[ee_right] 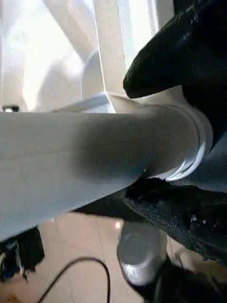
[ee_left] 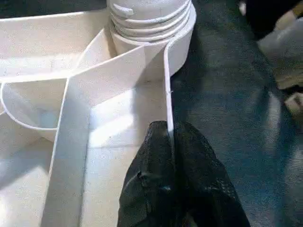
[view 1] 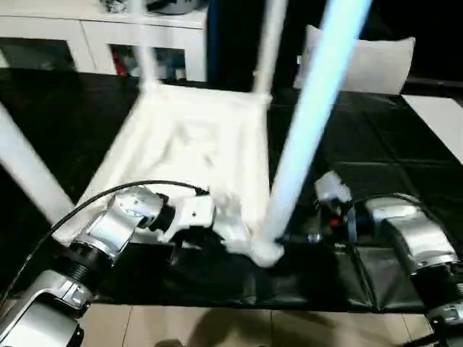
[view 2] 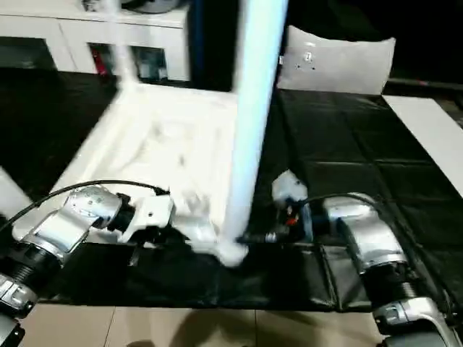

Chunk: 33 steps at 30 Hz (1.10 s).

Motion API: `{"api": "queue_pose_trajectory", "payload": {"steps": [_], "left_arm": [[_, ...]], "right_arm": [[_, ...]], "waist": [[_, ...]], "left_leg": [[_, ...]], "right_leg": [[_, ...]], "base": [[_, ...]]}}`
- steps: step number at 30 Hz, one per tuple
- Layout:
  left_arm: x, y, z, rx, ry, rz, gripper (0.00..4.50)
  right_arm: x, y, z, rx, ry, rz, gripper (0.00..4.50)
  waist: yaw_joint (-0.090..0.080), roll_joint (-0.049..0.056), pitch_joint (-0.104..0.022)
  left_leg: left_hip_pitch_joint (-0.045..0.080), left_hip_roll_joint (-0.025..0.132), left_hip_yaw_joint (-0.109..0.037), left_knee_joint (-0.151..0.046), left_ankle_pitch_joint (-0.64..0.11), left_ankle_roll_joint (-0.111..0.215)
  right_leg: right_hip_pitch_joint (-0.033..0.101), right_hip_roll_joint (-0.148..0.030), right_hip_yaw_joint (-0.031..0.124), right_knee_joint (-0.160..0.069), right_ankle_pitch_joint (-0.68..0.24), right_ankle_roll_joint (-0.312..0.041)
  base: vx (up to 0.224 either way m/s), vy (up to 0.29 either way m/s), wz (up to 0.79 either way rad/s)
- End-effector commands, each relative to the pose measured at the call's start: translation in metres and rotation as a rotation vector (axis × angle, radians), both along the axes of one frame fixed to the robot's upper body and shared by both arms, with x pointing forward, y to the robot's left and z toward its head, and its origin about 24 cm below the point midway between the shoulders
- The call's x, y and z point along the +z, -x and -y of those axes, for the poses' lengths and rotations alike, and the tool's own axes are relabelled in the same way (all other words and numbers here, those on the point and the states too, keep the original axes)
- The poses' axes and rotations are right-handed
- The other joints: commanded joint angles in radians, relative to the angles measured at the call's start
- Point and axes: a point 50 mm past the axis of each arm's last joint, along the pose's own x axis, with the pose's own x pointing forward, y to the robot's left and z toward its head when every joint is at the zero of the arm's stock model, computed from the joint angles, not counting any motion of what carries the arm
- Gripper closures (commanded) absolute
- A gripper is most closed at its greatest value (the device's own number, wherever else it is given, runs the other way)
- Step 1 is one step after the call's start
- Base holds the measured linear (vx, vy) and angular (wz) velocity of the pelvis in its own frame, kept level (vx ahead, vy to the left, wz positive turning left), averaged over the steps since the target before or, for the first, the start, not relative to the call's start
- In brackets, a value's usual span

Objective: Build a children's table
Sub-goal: Rotate leg to tighten

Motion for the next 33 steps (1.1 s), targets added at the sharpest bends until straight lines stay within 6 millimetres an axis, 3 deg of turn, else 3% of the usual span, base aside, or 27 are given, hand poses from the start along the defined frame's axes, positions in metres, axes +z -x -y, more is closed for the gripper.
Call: {"api": "queue_pose_trajectory", "payload": {"steps": [1, 9, 17, 20, 23, 25, 27, 29, 30, 31, 33], "left_arm": [[0.0, 0.006, 0.012, -0.115, -0.025, -0.009, 4.5], [-0.001, 0.006, 0.011, -0.122, -0.014, -0.019, 4.5], [0.0, 0.004, 0.013, -0.032, 0.051, -0.046, 4.5], [0.004, 0.0, 0.023, 0.114, 0.121, -0.076, 4.5], [0.006, -0.006, 0.037, 0.238, 0.178, -0.063, 4.5], [0.006, -0.01, 0.045, 0.307, 0.204, -0.05, 4.5], [0.005, -0.015, 0.055, 0.371, 0.212, -0.023, 4.5], [0.005, -0.018, 0.06, 0.417, 0.207, -0.005, 4.5], [0.005, -0.021, 0.064, 0.462, 0.201, 0.011, 4.5], [0.004, -0.023, 0.067, 0.492, 0.197, 0.021, 4.5], [0.002, -0.027, 0.07, 0.544, 0.161, 0.064, 4.5]], "right_arm": [[0.008, -0.001, -0.003, 0.033, -0.019, 0.003, 1.9], [0.005, 0.002, -0.008, 0.063, -0.058, -0.04, 2.54], [0.004, 0.007, -0.011, 0.041, -0.121, -0.083, 2.59], [0.0, 0.004, -0.02, -0.102, -0.138, -0.082, 2.59], [-0.01, -0.007, -0.034, -0.312, -0.1, -0.054, 2.59], [-0.015, -0.014, -0.042, -0.435, -0.079, -0.047, 2.59], [-0.019, -0.024, -0.053, -0.559, -0.059, -0.043, 2.59], [-0.021, -0.03, -0.06, -0.645, -0.044, -0.045, 2.59], [-0.021, -0.036, -0.065, -0.721, -0.035, -0.041, 2.59], [-0.021, -0.039, -0.068, -0.769, -0.028, -0.039, 2.59], [-0.02, -0.042, -0.077, -0.789, -0.008, 0.006, 2.59]], "waist": [[-0.005, -0.004, -0.064], [-0.006, -0.007, -0.067], [-0.006, -0.008, -0.064], [-0.008, -0.006, -0.062], [-0.018, -0.006, -0.056], [-0.036, -0.01, -0.054], [-0.066, -0.008, -0.055], [-0.084, -0.001, -0.056], [-0.094, -0.004, -0.055], [-0.099, -0.003, -0.055], [-0.101, -0.002, -0.055]], "left_leg": [[-0.004, 0.053, -0.008, -0.067, -0.122, 0.06], [-0.005, 0.051, -0.008, -0.066, -0.101, 0.057], [-0.005, 0.05, -0.008, -0.066, -0.114, 0.051], [-0.005, 0.055, -0.01, -0.069, -0.112, 0.04], [-0.003, 0.042, -0.01, -0.068, -0.154, 0.018], [-0.009, 0.034, -0.016, -0.067, -0.183, -0.004], [-0.014, 0.028, -0.019, -0.062, -0.203, -0.004], [-0.009, 0.028, -0.021, -0.061, -0.22, 0.002], [-0.009, 0.027, -0.022, -0.06, -0.229, 0.006], [-0.004, 0.023, -0.02, -0.056, -0.237, 0.01], [-0.005, 0.025, -0.02, -0.057, -0.236, 0.018]], "right_leg": [[0.054, -0.081, 0.077, -0.058, -0.285, -0.157], [0.054, -0.079, 0.076, -0.057, -0.28, -0.148], [0.053, -0.079, 0.075, -0.063, -0.326, -0.132], [0.052, -0.081, 0.077, -0.06, -0.311, -0.14], [0.049, -0.081, 0.07, -0.081, -0.445, -0.097], [0.053, -0.081, 0.057, -0.093, -0.533, -0.05], [0.053, -0.08, 0.047, -0.108, -0.583, -0.01], [0.048, -0.076, 0.043, -0.113, -0.574, -0.013], [0.046, -0.076, 0.041, -0.115, -0.576, -0.013], [0.041, -0.074, 0.039, -0.119, -0.584, -0.012], [0.041, -0.075, 0.04, -0.119, -0.574, -0.015]], "base": [[0.0, 0.0, 0.0], [0.0, 0.0, 0.0], [0.0, 0.0, 0.0], [0.0, 0.0, 0.0], [0.0, 0.0, 0.0], [0.0, 0.0, 0.0], [0.0, 0.0, 0.0], [0.0, 0.0, 0.0], [0.0, 0.0, 0.0], [0.0, 0.0, 0.0], [0.0, 0.0, 0.0]]}}
